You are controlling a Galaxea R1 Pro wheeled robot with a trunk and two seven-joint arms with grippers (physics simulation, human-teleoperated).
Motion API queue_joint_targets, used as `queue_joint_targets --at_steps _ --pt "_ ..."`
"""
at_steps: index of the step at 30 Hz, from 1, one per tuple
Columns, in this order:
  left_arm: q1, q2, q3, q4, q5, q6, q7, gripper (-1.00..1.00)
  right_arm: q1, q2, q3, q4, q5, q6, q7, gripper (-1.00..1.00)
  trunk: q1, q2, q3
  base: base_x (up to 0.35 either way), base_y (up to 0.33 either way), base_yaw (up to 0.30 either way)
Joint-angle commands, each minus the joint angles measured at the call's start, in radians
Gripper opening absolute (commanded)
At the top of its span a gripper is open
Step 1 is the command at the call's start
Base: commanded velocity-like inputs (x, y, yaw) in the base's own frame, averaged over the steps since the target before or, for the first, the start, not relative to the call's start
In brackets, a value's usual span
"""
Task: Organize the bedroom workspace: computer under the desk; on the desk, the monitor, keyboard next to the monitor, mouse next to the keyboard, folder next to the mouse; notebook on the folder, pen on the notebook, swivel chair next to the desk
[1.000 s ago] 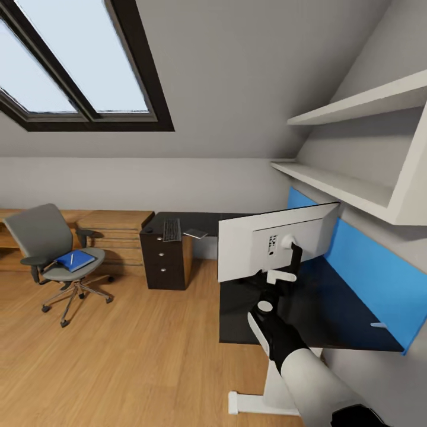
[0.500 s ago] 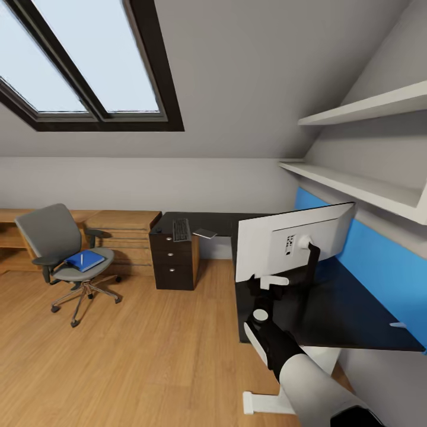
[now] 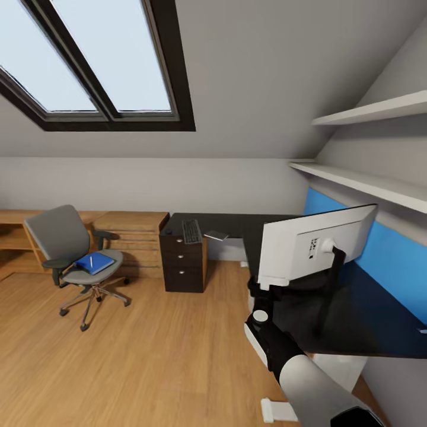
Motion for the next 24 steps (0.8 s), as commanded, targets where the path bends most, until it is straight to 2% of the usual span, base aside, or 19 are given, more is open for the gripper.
queue_joint_targets --at_steps 1,19,24 --pt "-0.001 0.000 -0.005 0.001 0.010 -0.003 -0.001 1.00 -0.001 0.000 0.002 0.001 0.003 -0.001 -0.007 1.00 0.001 -0.001 -0.002 0.274 0.224 0.000" --pt "-0.001 0.000 -0.005 0.014 0.010 -0.005 -0.001 1.00 -0.001 0.000 -0.002 -0.006 0.004 -0.001 -0.017 1.00 0.001 -0.001 -0.002 0.291 0.212 0.000" --pt "-0.001 0.000 -0.005 0.014 0.010 -0.004 -0.001 1.00 -0.001 0.000 -0.004 -0.006 0.004 -0.001 -0.042 1.00 0.001 -0.001 -0.002 0.148 0.102 0.000"
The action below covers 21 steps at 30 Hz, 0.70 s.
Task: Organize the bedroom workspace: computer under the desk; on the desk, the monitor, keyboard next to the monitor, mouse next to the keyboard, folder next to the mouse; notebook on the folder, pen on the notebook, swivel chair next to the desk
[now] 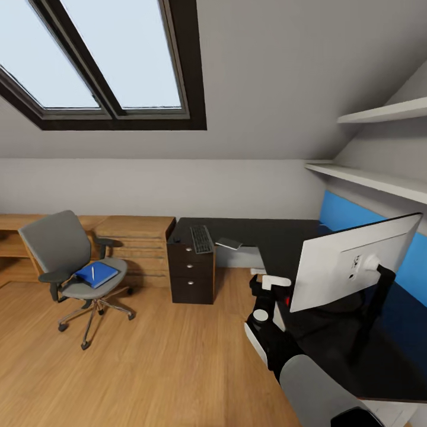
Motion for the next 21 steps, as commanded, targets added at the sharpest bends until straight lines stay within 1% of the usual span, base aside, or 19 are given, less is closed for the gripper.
queue_joint_targets --at_steps 1,2,3,9,11,12,18,21 --pt "-0.001 0.000 -0.004 0.001 0.010 -0.004 -0.001 1.00 -0.001 0.000 0.002 0.001 0.003 -0.001 -0.013 1.00 0.000 -0.001 -0.002 0.061 0.042 0.000" --pt "-0.001 0.000 -0.004 0.001 0.010 -0.003 -0.001 1.00 -0.001 0.000 0.001 0.001 0.002 -0.001 -0.044 1.00 0.000 -0.001 -0.002 0.025 0.017 0.000" --pt "-0.001 0.000 -0.004 0.001 0.010 -0.003 -0.001 1.00 -0.001 0.000 0.000 0.001 0.002 -0.001 -0.060 1.00 0.000 -0.001 -0.002 0.016 0.011 0.000" --pt "-0.001 0.000 -0.004 0.001 0.010 -0.003 -0.001 1.00 -0.001 0.000 -0.002 0.000 0.002 -0.001 -0.118 1.00 0.000 -0.001 -0.002 0.007 0.005 0.000" --pt "-0.001 0.000 -0.004 0.001 0.010 -0.003 -0.001 1.00 -0.001 0.000 -0.003 -0.001 0.001 -0.001 -0.143 1.00 0.000 -0.001 -0.002 0.002 0.001 0.000" --pt "-0.001 0.000 -0.004 0.001 0.010 -0.003 -0.001 1.00 -0.001 0.000 -0.004 -0.001 -0.005 -0.001 -0.167 1.00 0.000 -0.001 -0.002 0.000 0.000 0.000" --pt "-0.001 0.000 -0.004 0.001 0.010 -0.002 -0.001 1.00 -0.001 0.000 -0.007 -0.001 -0.012 -0.001 -0.181 1.00 0.000 -0.001 -0.002 0.000 0.000 0.000" --pt "-0.001 0.000 -0.004 0.001 0.010 -0.002 -0.001 1.00 -0.001 0.000 -0.018 -0.001 -0.013 0.000 -0.183 1.00 0.000 -0.001 -0.002 0.000 0.000 0.000"
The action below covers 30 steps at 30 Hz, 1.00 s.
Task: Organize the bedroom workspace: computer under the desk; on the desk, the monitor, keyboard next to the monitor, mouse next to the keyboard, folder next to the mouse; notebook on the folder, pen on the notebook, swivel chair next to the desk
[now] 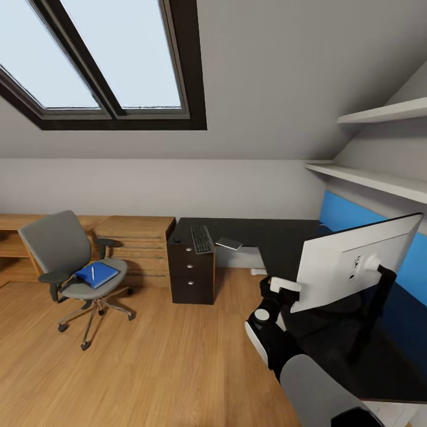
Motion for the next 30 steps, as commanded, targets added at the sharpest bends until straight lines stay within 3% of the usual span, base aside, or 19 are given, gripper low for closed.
queue_joint_targets --at_steps 1,8,15,22,30 --pt "-0.001 0.000 -0.004 0.001 0.010 -0.004 -0.001 1.00 -0.001 0.000 -0.002 0.001 0.001 -0.003 -0.005 1.00 0.000 -0.001 -0.002 0.000 0.000 0.000" --pt "-0.001 0.000 -0.004 0.001 0.010 -0.005 -0.001 1.00 -0.001 0.000 -0.019 0.001 0.001 -0.002 -0.006 1.00 0.000 -0.001 -0.002 0.000 0.000 0.000" --pt "-0.001 0.000 -0.004 0.003 0.010 -0.005 -0.001 1.00 -0.001 0.000 -0.029 0.000 0.001 -0.002 -0.006 1.00 0.000 -0.001 -0.002 0.203 0.000 0.000" --pt "-0.001 0.000 -0.004 0.005 0.010 -0.004 -0.001 1.00 -0.001 0.000 -0.073 -0.006 0.001 0.000 -0.006 1.00 0.000 -0.001 -0.002 0.070 0.000 0.000" --pt "-0.001 0.000 -0.004 0.005 0.010 -0.004 -0.001 1.00 -0.001 0.000 -0.089 -0.011 0.001 0.000 -0.005 1.00 0.000 -0.001 -0.002 0.008 0.000 0.000"
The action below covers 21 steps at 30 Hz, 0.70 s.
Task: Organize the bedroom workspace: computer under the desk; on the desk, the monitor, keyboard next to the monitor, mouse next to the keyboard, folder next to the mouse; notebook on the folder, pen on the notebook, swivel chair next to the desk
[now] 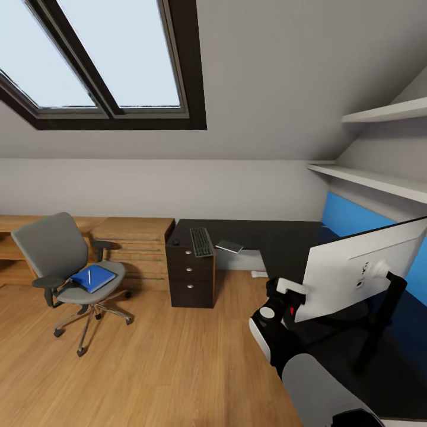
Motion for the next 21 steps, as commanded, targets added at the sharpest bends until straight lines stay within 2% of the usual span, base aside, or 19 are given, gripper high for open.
queue_joint_targets --at_steps 1,5,15,21 --pt "-0.001 0.000 -0.004 0.001 0.010 -0.004 -0.001 1.00 -0.001 0.000 0.001 0.000 0.001 -0.003 -0.005 1.00 0.000 -0.001 -0.002 0.001 0.000 0.000" --pt "-0.001 0.000 -0.004 0.001 0.010 -0.003 -0.001 1.00 -0.001 0.000 -0.003 -0.008 0.001 -0.003 -0.005 1.00 0.000 -0.001 -0.002 0.020 -0.010 0.000" --pt "-0.001 -0.001 -0.004 0.002 0.010 -0.005 -0.004 1.00 -0.001 0.000 -0.037 -0.012 0.001 -0.003 -0.005 1.00 0.000 -0.001 -0.002 0.130 -0.076 0.000" --pt "-0.001 -0.001 -0.004 0.002 0.010 -0.003 -0.004 1.00 -0.001 0.000 -0.087 -0.033 0.002 -0.002 -0.005 1.00 0.000 -0.001 -0.002 0.013 -0.008 0.000"
